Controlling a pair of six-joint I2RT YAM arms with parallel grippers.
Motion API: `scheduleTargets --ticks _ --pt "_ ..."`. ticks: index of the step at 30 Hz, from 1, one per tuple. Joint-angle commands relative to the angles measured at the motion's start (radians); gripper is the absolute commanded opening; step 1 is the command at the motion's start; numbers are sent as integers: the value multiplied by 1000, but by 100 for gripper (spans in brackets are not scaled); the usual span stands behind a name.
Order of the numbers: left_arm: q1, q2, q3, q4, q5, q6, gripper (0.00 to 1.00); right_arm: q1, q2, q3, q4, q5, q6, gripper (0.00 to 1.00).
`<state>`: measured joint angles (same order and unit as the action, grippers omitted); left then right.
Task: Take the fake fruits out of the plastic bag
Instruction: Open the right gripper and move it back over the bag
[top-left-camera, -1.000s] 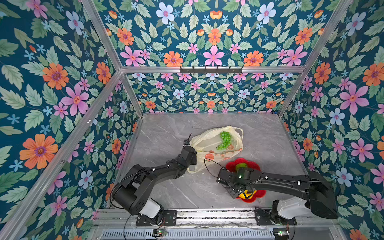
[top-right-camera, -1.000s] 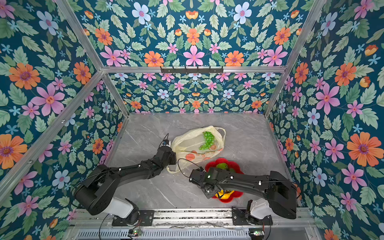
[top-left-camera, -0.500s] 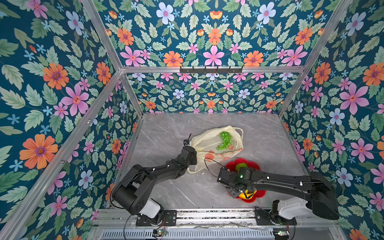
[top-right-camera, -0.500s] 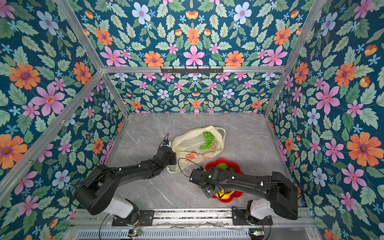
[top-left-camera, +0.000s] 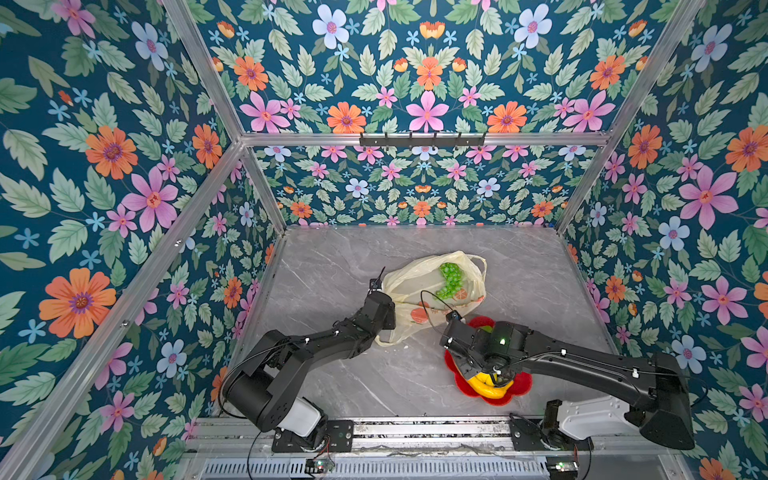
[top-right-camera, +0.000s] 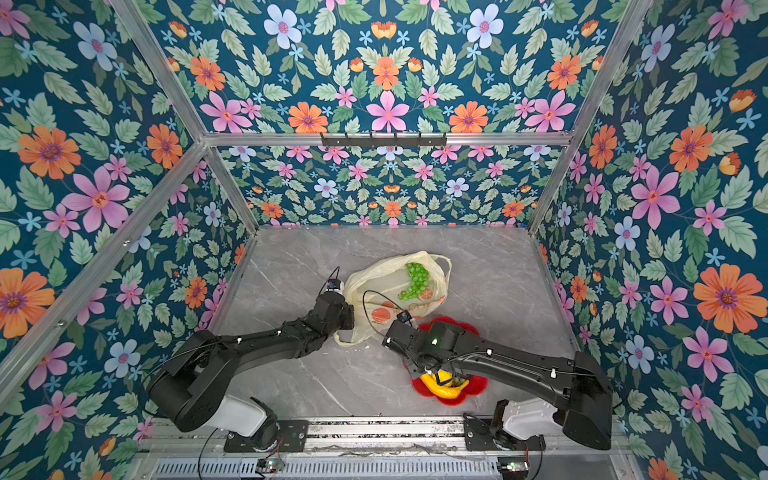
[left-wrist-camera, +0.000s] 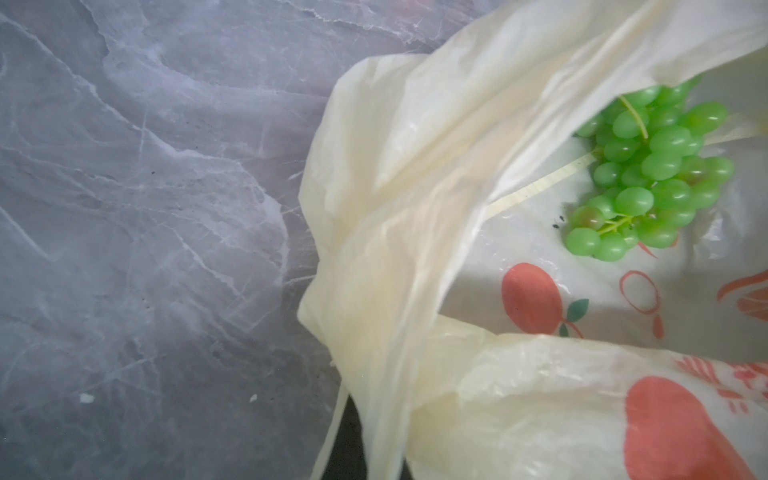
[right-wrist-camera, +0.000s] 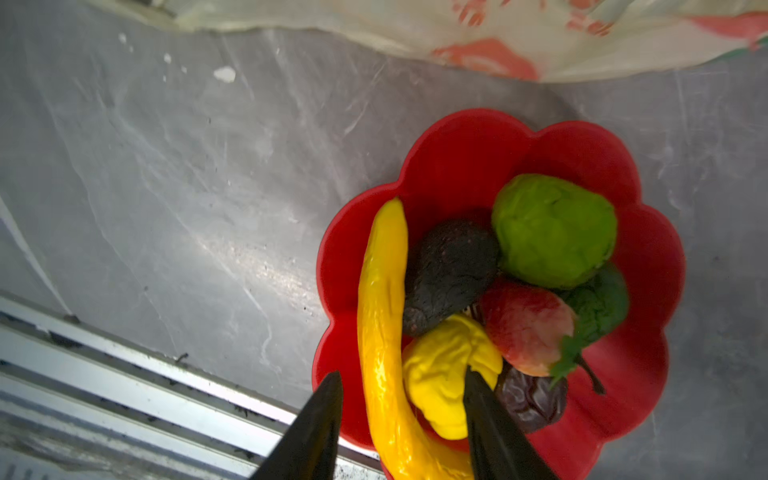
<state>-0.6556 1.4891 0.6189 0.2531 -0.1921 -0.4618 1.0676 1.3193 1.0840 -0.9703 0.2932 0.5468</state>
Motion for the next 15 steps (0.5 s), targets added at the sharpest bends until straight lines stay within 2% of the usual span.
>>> scheduleTargets --ticks 1,9,15 --pt "-24 -9 12 -14 -54 32 4 -60 4 42 49 44 29 49" --pt "-89 -4 35 -41 -145 57 4 -244 111 150 275 -20 -17 49" --pt "-99 -11 39 -43 -148 62 4 -339 290 274 336 -65 -33 41"
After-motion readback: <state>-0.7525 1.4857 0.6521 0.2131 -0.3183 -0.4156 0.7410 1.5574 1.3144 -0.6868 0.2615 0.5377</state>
